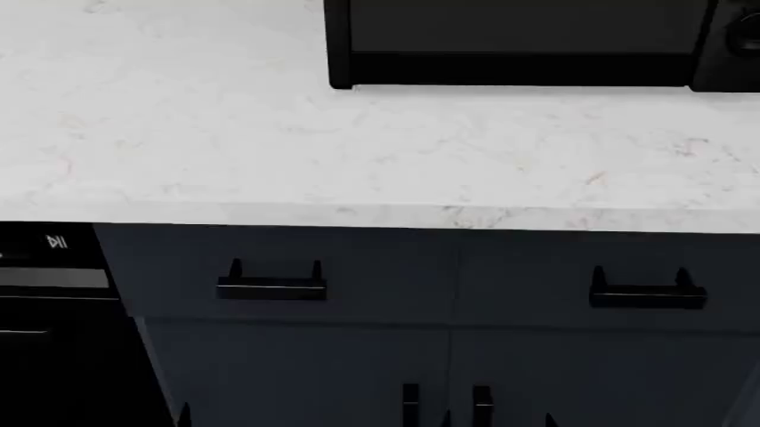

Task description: Decrease the toaster oven temperature.

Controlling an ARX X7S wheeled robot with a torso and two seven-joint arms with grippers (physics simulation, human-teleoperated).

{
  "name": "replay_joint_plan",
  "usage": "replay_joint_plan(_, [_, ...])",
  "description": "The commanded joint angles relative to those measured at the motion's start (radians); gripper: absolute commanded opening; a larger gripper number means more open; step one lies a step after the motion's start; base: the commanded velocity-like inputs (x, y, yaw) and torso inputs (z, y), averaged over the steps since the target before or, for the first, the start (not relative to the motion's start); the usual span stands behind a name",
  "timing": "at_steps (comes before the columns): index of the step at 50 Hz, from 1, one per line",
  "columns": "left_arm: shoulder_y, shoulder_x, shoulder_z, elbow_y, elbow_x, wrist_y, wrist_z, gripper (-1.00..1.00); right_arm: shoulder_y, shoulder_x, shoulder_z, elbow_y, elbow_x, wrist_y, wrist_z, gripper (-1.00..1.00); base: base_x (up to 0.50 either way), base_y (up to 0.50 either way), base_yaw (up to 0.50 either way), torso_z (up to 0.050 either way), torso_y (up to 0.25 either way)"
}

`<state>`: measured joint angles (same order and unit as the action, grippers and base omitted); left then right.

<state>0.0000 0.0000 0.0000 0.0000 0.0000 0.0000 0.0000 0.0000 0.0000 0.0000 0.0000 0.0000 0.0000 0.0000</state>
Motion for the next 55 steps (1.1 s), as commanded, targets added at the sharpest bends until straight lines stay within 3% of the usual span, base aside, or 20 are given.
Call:
replay_joint_plan(1, [-0.006, -0.029, 0.034, -0.017, -0.029, 0.012, -0.034, 1.00, 0.000, 0.009, -0.013, 0.000, 0.009, 0.000, 0.013, 1.00, 0.00, 0.00, 0.00, 0.000, 0.000])
replay_joint_plan(28, [0.001, -0.077, 0.075, 0.006, -0.077, 0.009, -0.099, 1.00, 0.000, 0.070, -0.080, -0.017, 0.063, -0.002, 0.087, 1.00, 0.00, 0.00, 0.00, 0.000, 0.000])
replay_joint_plan(29, [-0.008, -0.061, 0.070, -0.034, -0.012, 0.054, -0.084, 1.00, 0.004, 0.055, -0.063, 0.009, 0.038, -0.016, 0.072, 1.00, 0.00, 0.00, 0.00, 0.000, 0.000])
replay_joint_plan(30, [-0.001, -0.010, -0.002, 0.004, -0.005, 0.000, -0.026, 1.00, -0.004, 0.010, -0.011, -0.021, 0.005, 0.002, 0.015, 1.00, 0.00, 0.00, 0.00, 0.000, 0.000])
replay_joint_plan(55, [0.002, -0.078, 0.068, 0.057, -0.052, -0.006, -0.092, 1.00, -0.014, 0.075, -0.081, -0.082, 0.049, 0.012, 0.088, 1.00, 0.00, 0.00, 0.00, 0.000, 0.000])
